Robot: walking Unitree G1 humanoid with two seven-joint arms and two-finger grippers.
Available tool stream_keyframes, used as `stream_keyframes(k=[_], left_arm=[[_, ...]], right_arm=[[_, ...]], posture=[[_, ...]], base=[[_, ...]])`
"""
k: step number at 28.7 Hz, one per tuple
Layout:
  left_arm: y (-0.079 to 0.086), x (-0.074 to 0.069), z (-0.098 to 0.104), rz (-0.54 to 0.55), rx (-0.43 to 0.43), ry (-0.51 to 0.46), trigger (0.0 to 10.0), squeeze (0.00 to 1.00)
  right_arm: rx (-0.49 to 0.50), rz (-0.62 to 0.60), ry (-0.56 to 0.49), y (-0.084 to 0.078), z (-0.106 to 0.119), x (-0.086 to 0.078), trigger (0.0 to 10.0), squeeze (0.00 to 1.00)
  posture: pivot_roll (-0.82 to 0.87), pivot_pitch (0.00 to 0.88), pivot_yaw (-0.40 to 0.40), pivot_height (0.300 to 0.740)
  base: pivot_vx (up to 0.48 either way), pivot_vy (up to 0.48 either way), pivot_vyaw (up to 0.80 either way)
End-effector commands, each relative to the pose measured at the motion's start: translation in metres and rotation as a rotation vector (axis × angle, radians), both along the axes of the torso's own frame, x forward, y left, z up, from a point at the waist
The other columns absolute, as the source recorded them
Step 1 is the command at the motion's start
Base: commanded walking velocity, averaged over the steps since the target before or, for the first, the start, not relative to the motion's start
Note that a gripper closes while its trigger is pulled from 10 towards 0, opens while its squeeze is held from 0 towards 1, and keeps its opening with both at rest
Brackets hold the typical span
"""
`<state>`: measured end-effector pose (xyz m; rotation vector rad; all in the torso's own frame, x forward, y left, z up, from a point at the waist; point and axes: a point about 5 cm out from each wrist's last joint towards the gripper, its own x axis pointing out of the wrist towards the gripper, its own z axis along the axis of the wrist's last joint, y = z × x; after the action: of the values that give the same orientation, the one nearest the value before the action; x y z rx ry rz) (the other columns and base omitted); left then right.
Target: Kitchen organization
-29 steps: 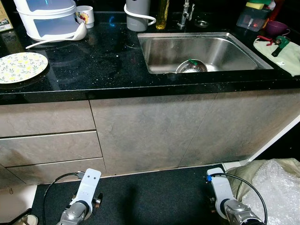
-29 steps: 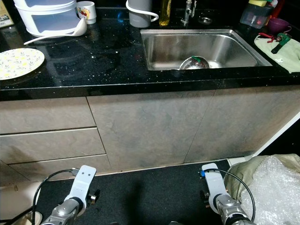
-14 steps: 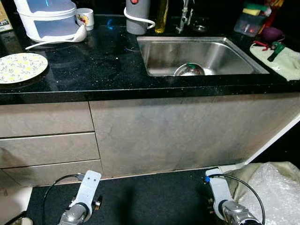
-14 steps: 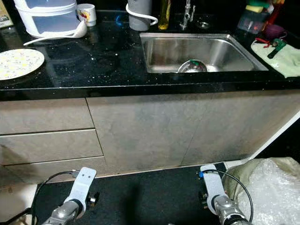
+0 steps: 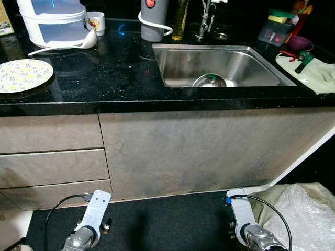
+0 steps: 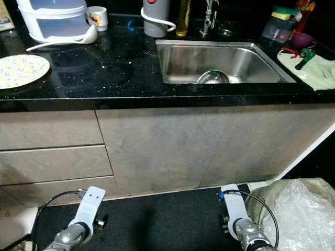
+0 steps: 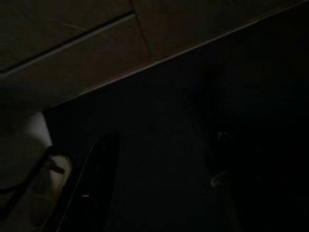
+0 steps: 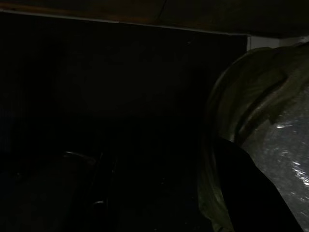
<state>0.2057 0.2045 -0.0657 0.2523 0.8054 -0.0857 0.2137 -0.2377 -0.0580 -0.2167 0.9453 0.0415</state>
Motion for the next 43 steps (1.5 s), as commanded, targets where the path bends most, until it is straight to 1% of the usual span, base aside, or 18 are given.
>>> stream_keyframes(k=[1,7,15,25,28,43], left_arm=[[0.0032,-0.0018,-0.0006,0.001,-0.004,0.008,10.0,0.00],[0.0044,-0.0019,-0.0002,0.000,-0.005,0.005,10.0,0.00],[0.0056,-0.0036,-0.0006,0.004,-0.008,0.004,10.0,0.00],[0.0075,-0.0054,-0.0007,0.000,-0.008,0.002,10.0,0.00],[0.0070,-0.0056,-0.0009,0.011,-0.011,-0.002,10.0,0.00],[0.0074,-0.0045,-0.0004,0.013,-0.013,-0.003,10.0,0.00]], right_arm=[[0.007,-0.018,-0.009,0.0012,0.0002,0.0010,10.0,0.00],[0.008,-0.028,-0.017,0.0012,0.0003,0.0010,10.0,0.00],[-0.003,-0.007,-0.017,0.0017,0.0000,0.0005,10.0,0.00],[-0.002,-0.014,-0.024,0.0020,-0.0006,-0.0004,10.0,0.00],[-0.005,-0.010,-0.021,0.0013,-0.0008,-0.0010,10.0,0.00],[-0.008,-0.006,-0.023,0.0011,0.0000,0.0001,10.0,0.00]], posture=[[0.05,0.000,-0.035,0.740],[0.05,0.000,-0.026,0.740],[0.06,0.002,-0.022,0.740],[0.04,0.024,-0.019,0.740],[0.03,0.006,-0.029,0.740],[0.02,0.010,-0.022,0.740]], base=[[0.000,0.000,0.00],[0.000,0.000,0.00],[0.000,0.000,0.00],[0.000,0.000,0.00],[0.000,0.000,0.00],[0.000,0.000,0.00]])
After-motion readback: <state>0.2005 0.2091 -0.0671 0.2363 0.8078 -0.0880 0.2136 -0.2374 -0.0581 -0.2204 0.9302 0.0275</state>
